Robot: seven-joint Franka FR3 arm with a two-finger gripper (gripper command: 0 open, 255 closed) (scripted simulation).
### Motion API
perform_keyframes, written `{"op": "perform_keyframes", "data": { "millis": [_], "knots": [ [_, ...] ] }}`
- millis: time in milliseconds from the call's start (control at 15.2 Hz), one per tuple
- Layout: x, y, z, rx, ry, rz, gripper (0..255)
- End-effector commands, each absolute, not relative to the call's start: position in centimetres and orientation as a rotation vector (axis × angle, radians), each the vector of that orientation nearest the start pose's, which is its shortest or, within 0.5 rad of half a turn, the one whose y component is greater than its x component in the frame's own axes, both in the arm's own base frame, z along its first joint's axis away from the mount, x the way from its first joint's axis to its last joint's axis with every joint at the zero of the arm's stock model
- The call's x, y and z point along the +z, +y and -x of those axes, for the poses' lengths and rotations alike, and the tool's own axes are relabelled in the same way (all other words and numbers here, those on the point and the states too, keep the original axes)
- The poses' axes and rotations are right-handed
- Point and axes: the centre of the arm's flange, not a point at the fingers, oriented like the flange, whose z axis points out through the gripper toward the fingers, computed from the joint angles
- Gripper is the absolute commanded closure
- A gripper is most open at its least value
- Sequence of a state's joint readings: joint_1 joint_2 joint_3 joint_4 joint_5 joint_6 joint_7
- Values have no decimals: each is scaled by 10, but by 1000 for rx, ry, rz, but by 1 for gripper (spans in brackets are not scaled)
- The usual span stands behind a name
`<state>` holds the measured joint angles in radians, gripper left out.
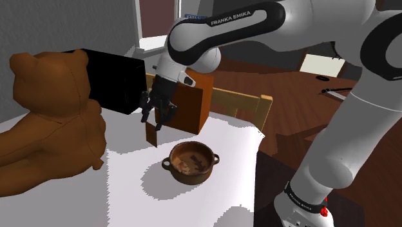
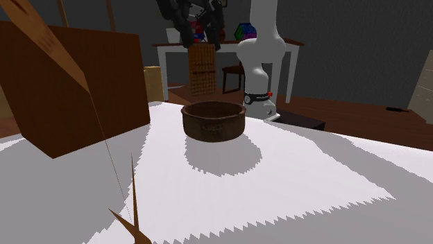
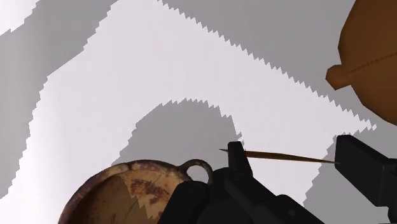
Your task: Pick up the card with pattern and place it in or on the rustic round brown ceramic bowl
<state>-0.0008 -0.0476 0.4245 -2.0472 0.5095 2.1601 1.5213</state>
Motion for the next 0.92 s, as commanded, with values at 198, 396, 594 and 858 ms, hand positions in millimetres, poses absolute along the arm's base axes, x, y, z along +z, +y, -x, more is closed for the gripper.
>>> {"op": "perform_keyframes", "data": {
  "millis": [198,396,594,858],
  "knots": [
    [496,205,-461,369,1719,2148,255],
    [507,177,-435,369,1719,2148,255],
    [517,149,-409,369,1719,2148,255],
    [506,136,-397,369,1719,2148,255]
  ]
}}
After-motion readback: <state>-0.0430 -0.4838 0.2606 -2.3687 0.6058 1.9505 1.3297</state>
